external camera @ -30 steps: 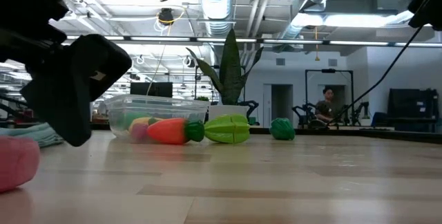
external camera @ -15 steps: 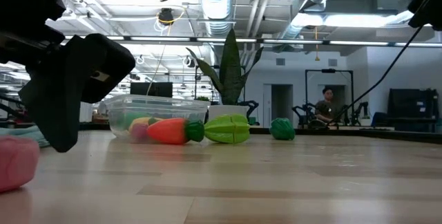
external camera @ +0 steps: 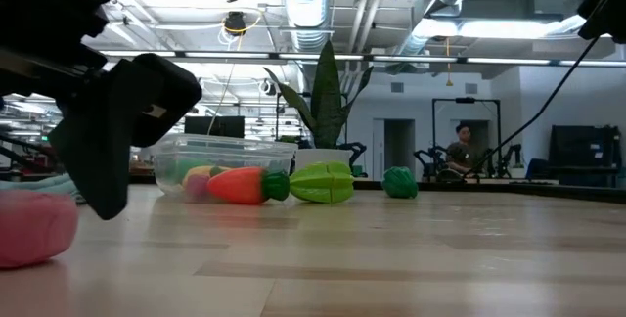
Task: Pick and placing Produce into tupperware
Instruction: Put the pink peach into the transparent container
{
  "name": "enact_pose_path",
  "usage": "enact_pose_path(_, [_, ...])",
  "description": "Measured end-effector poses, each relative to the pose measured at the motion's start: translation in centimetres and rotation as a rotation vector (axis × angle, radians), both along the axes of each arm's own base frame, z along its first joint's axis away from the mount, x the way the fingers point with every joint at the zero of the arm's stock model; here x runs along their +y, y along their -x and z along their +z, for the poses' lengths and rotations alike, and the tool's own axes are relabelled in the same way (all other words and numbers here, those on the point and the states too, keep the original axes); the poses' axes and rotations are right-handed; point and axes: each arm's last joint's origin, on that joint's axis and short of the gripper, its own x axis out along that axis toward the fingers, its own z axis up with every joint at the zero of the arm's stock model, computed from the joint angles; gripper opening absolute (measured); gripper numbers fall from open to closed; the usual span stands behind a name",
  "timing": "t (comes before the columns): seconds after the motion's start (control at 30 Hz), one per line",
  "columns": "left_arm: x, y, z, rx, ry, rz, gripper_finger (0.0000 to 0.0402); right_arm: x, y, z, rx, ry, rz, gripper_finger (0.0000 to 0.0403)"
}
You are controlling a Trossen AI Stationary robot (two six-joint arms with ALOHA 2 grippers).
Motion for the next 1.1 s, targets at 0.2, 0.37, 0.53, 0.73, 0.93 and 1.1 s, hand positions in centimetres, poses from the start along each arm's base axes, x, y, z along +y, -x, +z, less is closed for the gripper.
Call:
enact_pose_path(0.2, [0.1,0.0,-0.1,0.009,-0.002,-0.005,0.0197,0.0,0.0,0.0,-0.010,0.008,-0.007,0.0132])
enact_pose_path(0.37, [0.2,0.1,-0.2,0.025,-0.015,-0.002,0.0197,-0.1,0.0,0.0,-0.011,0.014,-0.010,0.0133])
enact_pose_path(0.53, [0.3,0.1,-0.2,0.022,-0.021,-0.008,0.0197,-0.1,0.0,0.0,-0.011,0.014,-0.010,0.0130])
enact_pose_path(0.73, [0.5,-0.1,-0.2,0.024,-0.022,-0.001,0.0197,-0.1,0.0,0.0,-0.010,0.015,-0.010,0.0128])
enact_pose_path(0.93, [1.0,-0.4,-0.2,0.028,-0.025,0.019,0.0197,-0.1,0.0,0.0,-0.010,0.014,-0.010,0.0128])
enact_pose_path(1.1, [1.4,-0.7,-0.3,0.033,-0.025,0.036,0.0197,-0.1,0.0,0.0,-0.010,0.014,-0.010,0.0128])
